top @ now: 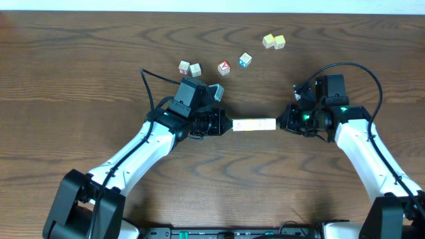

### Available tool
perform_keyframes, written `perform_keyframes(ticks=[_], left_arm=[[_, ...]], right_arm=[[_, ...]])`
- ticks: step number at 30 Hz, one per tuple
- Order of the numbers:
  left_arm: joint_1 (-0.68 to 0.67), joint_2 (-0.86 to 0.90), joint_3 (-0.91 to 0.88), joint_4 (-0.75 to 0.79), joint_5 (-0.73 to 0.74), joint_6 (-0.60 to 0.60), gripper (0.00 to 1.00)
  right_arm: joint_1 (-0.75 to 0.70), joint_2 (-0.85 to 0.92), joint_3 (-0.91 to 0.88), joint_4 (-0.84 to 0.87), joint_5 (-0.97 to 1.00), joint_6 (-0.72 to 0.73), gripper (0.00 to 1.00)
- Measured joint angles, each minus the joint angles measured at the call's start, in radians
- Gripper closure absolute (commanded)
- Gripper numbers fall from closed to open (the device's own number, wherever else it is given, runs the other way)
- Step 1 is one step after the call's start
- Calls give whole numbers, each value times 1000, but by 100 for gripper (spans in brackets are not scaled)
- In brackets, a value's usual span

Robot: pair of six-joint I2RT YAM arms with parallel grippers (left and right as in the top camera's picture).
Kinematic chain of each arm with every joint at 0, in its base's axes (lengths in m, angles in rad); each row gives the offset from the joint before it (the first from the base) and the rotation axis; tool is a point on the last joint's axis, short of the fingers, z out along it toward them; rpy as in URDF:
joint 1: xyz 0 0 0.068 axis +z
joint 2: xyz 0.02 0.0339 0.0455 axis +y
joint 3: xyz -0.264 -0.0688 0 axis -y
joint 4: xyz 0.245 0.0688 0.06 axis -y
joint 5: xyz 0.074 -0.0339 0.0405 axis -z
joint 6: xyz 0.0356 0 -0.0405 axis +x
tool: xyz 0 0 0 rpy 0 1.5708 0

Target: Lift 4 blocks

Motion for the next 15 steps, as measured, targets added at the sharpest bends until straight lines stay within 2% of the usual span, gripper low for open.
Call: perform_keyframes(ticks=[15], left_arm=[[0, 0, 0, -7, -10, 0, 93]], right_arm=[[0, -11, 0, 0, -4, 7, 99]])
